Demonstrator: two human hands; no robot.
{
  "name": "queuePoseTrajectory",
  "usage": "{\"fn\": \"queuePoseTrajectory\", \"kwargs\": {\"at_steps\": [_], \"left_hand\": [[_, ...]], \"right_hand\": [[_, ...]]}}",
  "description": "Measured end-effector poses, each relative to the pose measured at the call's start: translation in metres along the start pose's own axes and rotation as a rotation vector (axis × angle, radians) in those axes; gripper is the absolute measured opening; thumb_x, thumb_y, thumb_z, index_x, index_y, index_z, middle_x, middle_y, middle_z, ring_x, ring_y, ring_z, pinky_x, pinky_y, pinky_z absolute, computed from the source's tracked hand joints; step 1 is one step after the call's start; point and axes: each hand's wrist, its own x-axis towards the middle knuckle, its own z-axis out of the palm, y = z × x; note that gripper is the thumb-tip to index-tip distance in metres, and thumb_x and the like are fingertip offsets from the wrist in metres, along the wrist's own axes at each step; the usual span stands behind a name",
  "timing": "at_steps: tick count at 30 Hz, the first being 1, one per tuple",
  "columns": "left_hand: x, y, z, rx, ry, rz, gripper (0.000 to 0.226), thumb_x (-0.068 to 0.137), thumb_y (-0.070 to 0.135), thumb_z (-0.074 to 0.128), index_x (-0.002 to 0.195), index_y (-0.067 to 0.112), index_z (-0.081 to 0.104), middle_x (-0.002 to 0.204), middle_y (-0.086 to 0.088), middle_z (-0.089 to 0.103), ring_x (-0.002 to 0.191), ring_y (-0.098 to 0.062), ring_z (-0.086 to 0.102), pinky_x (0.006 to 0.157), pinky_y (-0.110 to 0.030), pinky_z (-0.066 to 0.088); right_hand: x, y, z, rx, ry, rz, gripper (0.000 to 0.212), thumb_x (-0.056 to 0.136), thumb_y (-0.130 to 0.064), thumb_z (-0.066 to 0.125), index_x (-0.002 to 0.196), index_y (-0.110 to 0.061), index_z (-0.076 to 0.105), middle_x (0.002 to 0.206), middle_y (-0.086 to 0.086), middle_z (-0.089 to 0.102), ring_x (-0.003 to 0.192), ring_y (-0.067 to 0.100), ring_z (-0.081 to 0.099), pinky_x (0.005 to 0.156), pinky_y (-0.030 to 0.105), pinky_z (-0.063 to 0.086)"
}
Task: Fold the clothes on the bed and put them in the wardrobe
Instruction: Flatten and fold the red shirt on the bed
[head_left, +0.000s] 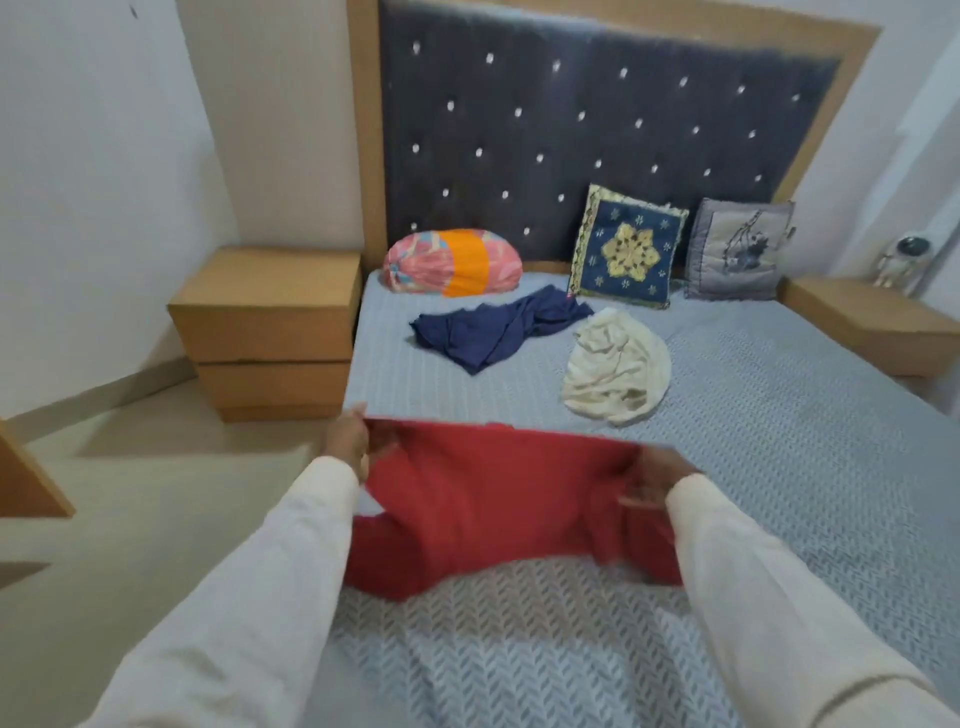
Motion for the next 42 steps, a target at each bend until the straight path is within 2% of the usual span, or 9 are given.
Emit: {"fn": "queuePoseTrajectory", "kwargs": {"at_steps": [3,6,12,16,20,28,32,37,42], "left_hand": [[0.005,0.105,0.079,-0.286,-0.122,0.308,0.02,0.094,0.026,0.057,0.111,0.021,0.064,0.103,-0.009,0.069,0.084,-0.022,0.066,0.062,-0.033,0.055],[-0.023,0.209,0.127,-0.306,-0.194,0.608,0.016,0.097,0.022,0.05,0.103,0.023,0.064,0.117,-0.005,0.066,0.1,-0.021,0.062,0.079,-0.04,0.056],[-0.031,0.268,0.101,0.118,-0.063,0.878,0.05,0.09,0.003,0.029,0.117,0.029,0.063,0.131,-0.008,0.059,0.117,-0.025,0.058,0.091,-0.042,0.054],[0.008,0.219,0.059,1.016,0.208,0.928,0.048,0.085,0.007,0.037,0.126,0.026,0.051,0.123,-0.018,0.062,0.108,-0.039,0.06,0.093,-0.046,0.051],[0.023,0.14,0.041,1.498,0.247,0.797,0.025,0.092,0.01,0.04,0.117,0.011,0.044,0.103,-0.024,0.06,0.098,-0.041,0.059,0.079,-0.043,0.044],[0.036,-0.027,-0.033,2.003,0.063,0.705,0.029,0.093,0.012,0.043,0.112,0.015,0.065,0.121,-0.008,0.053,0.116,-0.028,0.051,0.087,-0.037,0.047],[0.024,-0.089,-0.065,2.118,-0.066,0.644,0.034,0.091,0.011,0.042,0.121,0.015,0.058,0.124,-0.007,0.052,0.118,-0.027,0.05,0.093,-0.04,0.047],[-0.002,-0.095,-0.073,2.174,-0.075,0.532,0.032,0.088,0.011,0.044,0.116,0.014,0.059,0.12,-0.005,0.058,0.113,-0.025,0.057,0.088,-0.037,0.048],[-0.032,-0.104,-0.068,2.373,-0.205,0.363,0.036,0.088,0.017,0.053,0.123,0.011,0.056,0.124,-0.009,0.061,0.114,-0.028,0.061,0.091,-0.036,0.048]], "right_hand": [[0.002,-0.12,0.009,0.34,0.062,-0.422,0.042,0.092,-0.029,0.039,0.129,-0.023,0.056,0.117,0.009,0.064,0.096,0.028,0.065,0.073,0.048,0.057],[-0.002,-0.22,0.001,0.342,0.156,-0.806,0.06,0.083,-0.022,0.036,0.138,-0.045,0.043,0.147,-0.001,0.046,0.127,0.022,0.052,0.107,0.048,0.043],[-0.042,-0.279,-0.03,-0.2,0.513,-1.056,0.065,0.077,-0.018,0.041,0.13,-0.056,0.042,0.13,0.002,0.058,0.116,0.026,0.057,0.103,0.047,0.046],[-0.037,-0.232,-0.033,-0.777,0.606,-0.905,0.051,0.085,-0.011,0.043,0.134,-0.028,0.04,0.114,0.021,0.063,0.102,0.042,0.062,0.084,0.045,0.046],[0.0,-0.167,-0.035,-1.049,0.576,-0.733,0.028,0.091,-0.018,0.045,0.119,-0.024,0.044,0.111,0.021,0.062,0.097,0.039,0.063,0.079,0.043,0.047],[0.049,0.007,-0.04,-1.34,0.364,-0.553,0.021,0.093,-0.032,0.048,0.11,-0.027,0.06,0.109,0.011,0.061,0.1,0.03,0.065,0.084,0.035,0.049],[0.047,0.073,-0.05,-1.425,0.29,-0.436,0.043,0.063,-0.042,0.066,0.103,-0.032,0.054,0.106,0.002,0.064,0.094,0.026,0.067,0.077,0.031,0.05],[0.033,0.102,-0.066,-1.317,0.364,-0.322,0.064,0.075,-0.036,0.067,0.134,-0.036,0.043,0.107,0.007,0.066,0.098,0.027,0.067,0.078,0.033,0.051],[0.032,0.12,-0.09,-1.212,0.546,-0.243,0.022,0.089,-0.029,0.048,0.106,-0.018,0.055,0.103,0.013,0.066,0.097,0.032,0.064,0.081,0.037,0.051]]}}
